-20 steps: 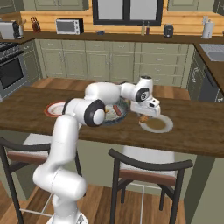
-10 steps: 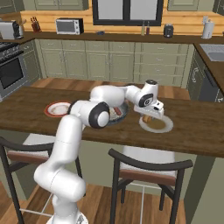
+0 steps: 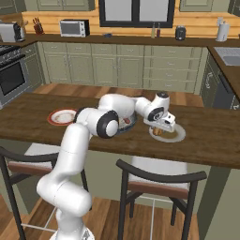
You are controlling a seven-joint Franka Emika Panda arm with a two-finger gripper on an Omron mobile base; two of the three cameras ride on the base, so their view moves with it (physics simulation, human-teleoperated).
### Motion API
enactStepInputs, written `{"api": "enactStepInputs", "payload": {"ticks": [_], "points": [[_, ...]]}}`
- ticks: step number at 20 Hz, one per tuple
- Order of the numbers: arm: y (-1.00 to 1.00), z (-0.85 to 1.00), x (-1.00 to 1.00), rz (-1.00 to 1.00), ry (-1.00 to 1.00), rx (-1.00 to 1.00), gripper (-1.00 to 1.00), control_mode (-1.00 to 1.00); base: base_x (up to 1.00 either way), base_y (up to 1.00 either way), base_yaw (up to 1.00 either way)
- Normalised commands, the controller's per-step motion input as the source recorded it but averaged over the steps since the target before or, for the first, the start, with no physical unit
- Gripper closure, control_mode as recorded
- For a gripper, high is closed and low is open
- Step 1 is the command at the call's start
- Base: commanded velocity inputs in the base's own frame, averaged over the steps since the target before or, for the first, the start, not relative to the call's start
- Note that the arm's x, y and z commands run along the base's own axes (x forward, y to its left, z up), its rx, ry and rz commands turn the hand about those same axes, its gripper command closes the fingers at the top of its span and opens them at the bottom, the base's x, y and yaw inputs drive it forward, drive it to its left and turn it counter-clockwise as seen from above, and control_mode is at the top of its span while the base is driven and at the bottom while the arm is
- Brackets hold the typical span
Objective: Place one bun and one sausage from the bowl on each plate.
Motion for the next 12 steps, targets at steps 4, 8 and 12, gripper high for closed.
{"api": "enactStepInputs", "payload": {"ticks": [4,8,12], "points": [[0.00,-0.08,0.02,0.00,-0.03,0.00,1.00,-1.00,0.00,0.00,0.00],[0.00,0.00,0.00,0.00,0.00,0.00,-1.00,-1.00,0.00,0.00,0.00],[0.00,0.00,0.00,0.00,0.00,0.00,-1.00,-1.00,0.00,0.00,0.00]]}}
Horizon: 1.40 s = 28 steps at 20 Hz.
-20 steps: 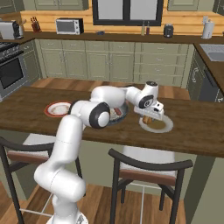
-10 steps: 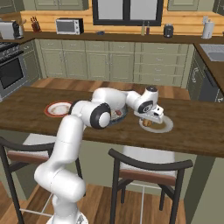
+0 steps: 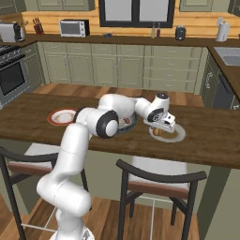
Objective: Place one bun and one sausage from the bowl on each plate.
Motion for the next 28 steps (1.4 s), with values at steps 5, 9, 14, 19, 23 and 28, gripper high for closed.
{"api": "enactStepInputs", "payload": {"ticks": [5,9,14,19,23,28], "points": [[0.00,0.00,0.00,0.00,0.00,0.00,-1.00,-1.00,0.00,0.00,0.00],[-0.01,0.00,0.00,0.00,0.00,0.00,-1.00,-1.00,0.00,0.00,0.00],[0.07,0.59,-0.06,0.00,0.00,0.00,-1.00,-1.00,0.00,0.00,0.00],[0.91,0.63,-0.13,0.02,0.06,-0.19,-1.00,-1.00,0.00,0.00,0.00],[1.00,0.44,0.03,0.15,0.16,-0.18,-1.00,-1.00,0.00,0.00,0.00],[1.00,0.11,0.11,0.21,0.23,-0.21,-1.00,-1.00,0.00,0.00,0.00]]}}
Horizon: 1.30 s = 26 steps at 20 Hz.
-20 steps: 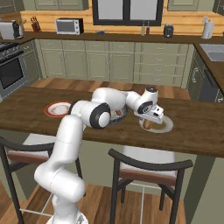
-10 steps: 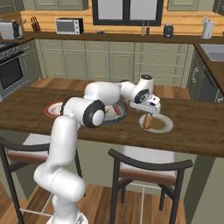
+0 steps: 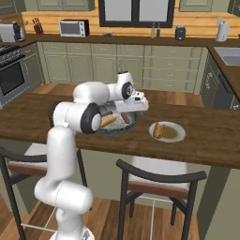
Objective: Place one bun and one sausage from the bowl on each plate.
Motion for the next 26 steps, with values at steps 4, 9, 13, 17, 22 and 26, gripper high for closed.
{"api": "enactStepInputs", "payload": {"ticks": [4,9,13,17,22,26], "points": [[0.87,0.00,0.00,0.21,0.15,-0.17,-1.00,-1.00,0.00,0.00,0.00],[0.41,-0.09,0.02,0.14,0.00,-0.05,-1.00,-1.00,0.00,0.00,0.00],[0.03,-0.36,0.09,0.25,0.00,-0.01,-1.00,-1.00,0.00,0.00,0.00],[-0.01,-0.51,0.14,0.30,0.00,0.00,-1.00,-1.00,0.00,0.00,0.00],[0.10,-0.19,0.30,0.14,0.00,0.00,-1.00,-1.00,0.00,0.00,0.00],[0.00,-0.01,0.32,0.01,0.00,0.00,-1.00,-1.00,0.00,0.00,0.00]]}}
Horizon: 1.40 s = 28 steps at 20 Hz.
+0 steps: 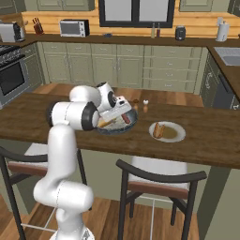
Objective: Place one bun and one sausage from the bowl on each plate.
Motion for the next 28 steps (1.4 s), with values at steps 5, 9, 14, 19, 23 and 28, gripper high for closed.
{"api": "enactStepInputs", "payload": {"ticks": [5,9,14,19,23,28], "points": [[0.00,0.00,0.31,0.01,0.03,0.00,-1.00,-1.00,0.00,0.00,0.00],[-0.01,-0.23,0.27,0.03,0.00,0.00,-1.00,-1.00,0.00,0.00,0.00],[-0.07,-0.41,0.12,0.01,0.00,0.03,-1.00,-1.00,0.00,0.00,0.00],[-0.09,-0.49,0.00,0.01,0.01,0.02,-1.00,-1.00,0.00,0.00,0.00],[0.00,-0.43,0.00,0.00,0.04,0.03,-1.00,-1.00,0.00,0.00,0.00],[0.00,-0.50,0.00,0.00,-0.02,0.00,-1.00,-1.00,0.00,0.00,0.00]]}}
